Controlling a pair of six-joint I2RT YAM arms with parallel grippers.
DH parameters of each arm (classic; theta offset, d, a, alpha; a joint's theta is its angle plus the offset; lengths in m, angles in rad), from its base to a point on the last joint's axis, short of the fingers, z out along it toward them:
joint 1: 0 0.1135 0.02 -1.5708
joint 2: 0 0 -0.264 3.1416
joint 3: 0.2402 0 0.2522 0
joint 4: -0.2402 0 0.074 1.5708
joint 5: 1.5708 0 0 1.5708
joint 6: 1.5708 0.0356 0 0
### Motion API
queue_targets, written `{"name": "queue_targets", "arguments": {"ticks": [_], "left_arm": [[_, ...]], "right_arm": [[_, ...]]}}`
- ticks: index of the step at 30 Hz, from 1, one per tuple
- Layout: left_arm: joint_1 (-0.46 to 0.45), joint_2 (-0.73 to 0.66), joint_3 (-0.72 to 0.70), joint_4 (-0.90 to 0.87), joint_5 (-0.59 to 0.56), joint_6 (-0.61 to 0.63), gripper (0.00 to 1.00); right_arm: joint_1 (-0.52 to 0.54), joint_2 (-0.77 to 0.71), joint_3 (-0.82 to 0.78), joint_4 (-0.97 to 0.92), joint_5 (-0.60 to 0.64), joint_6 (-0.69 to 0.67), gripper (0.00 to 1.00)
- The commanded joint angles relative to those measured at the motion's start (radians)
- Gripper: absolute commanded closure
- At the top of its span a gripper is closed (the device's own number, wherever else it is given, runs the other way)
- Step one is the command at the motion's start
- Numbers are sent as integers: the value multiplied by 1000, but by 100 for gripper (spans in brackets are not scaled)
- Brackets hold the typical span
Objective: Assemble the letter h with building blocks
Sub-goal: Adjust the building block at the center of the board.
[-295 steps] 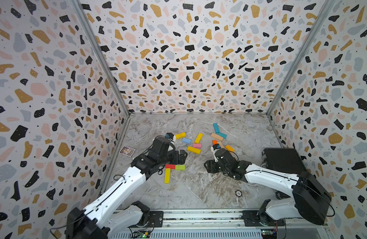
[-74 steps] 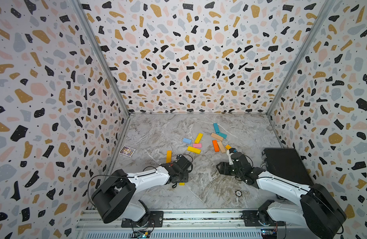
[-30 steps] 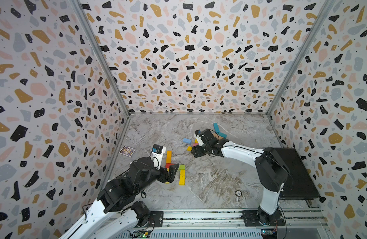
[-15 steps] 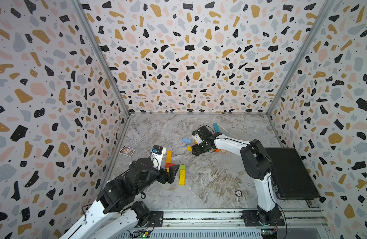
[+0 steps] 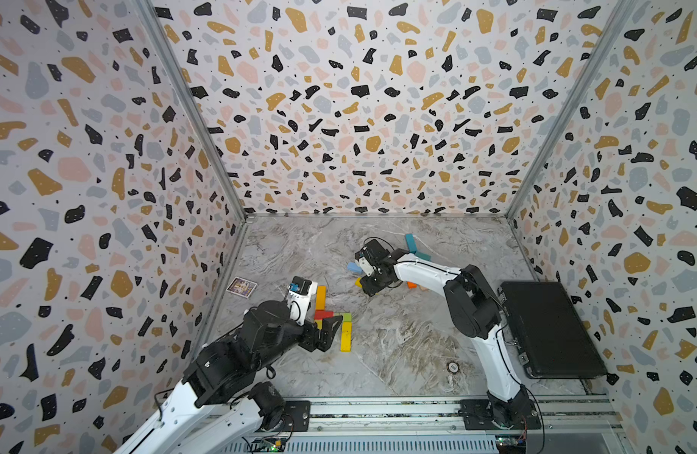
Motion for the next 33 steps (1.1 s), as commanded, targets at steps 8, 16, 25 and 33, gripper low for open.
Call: {"name": "queue_targets", "arguments": {"ticks": [8,16,25,33], "left_arm": [[6,-39,-7,1,12,10,1],[7,-67,10,-29,-64,2,1],[7,-99,2,-32,-94,-6,1],[7,-98,1,-39,-95,0,1]], "right_arm": [[42,-60,-67,-21,57,262,80],[78,-183,-215,122,105,634,94],[135,-122,-136,66,226,728,94],[155,-44,-37,3,279,720,94]]}}
